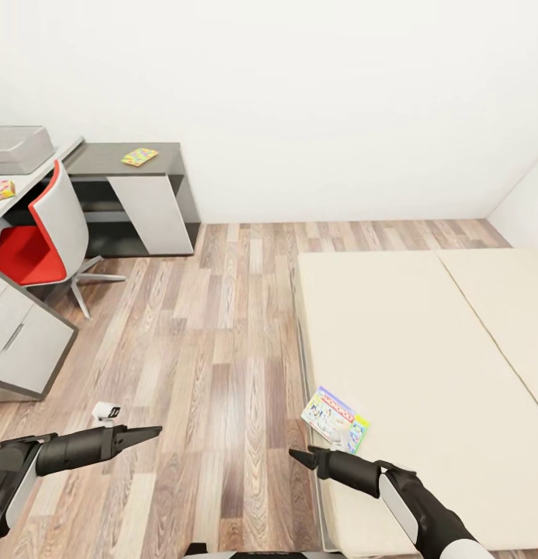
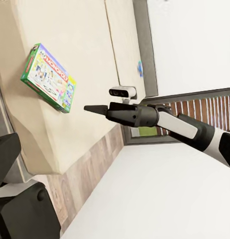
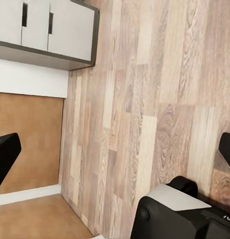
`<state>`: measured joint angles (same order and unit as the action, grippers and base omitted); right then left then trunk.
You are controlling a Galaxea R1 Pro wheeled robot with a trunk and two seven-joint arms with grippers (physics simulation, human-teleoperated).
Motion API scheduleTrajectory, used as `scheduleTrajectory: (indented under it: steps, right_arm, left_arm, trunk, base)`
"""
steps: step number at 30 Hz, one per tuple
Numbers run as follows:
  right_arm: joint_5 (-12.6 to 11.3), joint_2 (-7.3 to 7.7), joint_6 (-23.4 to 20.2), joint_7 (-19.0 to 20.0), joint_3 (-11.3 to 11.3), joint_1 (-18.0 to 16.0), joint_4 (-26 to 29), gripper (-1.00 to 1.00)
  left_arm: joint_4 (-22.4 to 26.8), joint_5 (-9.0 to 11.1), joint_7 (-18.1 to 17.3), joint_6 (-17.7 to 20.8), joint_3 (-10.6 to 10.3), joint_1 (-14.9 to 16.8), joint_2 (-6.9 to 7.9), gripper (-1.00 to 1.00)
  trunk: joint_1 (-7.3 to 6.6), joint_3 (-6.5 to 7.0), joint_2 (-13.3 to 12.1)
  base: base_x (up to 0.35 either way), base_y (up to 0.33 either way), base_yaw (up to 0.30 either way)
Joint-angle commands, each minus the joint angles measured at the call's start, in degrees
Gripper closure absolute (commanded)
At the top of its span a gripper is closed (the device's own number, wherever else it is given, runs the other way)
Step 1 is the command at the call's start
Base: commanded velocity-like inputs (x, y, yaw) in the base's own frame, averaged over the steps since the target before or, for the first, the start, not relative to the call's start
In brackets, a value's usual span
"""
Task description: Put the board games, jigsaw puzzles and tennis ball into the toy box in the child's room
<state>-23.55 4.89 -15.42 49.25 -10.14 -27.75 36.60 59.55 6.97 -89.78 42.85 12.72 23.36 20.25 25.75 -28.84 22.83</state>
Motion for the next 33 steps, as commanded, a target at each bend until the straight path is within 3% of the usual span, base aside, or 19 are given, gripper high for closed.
scheduleTrajectory:
  steps: [1,33]
  right_arm:
    - [-0.6,0.08,-0.2,-0.1,-0.2,0.0,0.0,-1.0]
    - [-0.5,-0.03,1.2,-0.1,-0.4,-0.1,0.0,-1.0]
  left_arm:
    - [0.0,0.0,-0.2,0.6,0.0,0.0,0.02,-1.0]
    - [0.0,0.1,-0.2,0.5,0.1,0.0,0.31,-1.0]
  trunk:
    - [0.03,0.02,0.1]
    - [0.03,3.04,0.1]
  base:
    - [0.0,0.0,0.0]
    - [0.0,0.0,0.0]
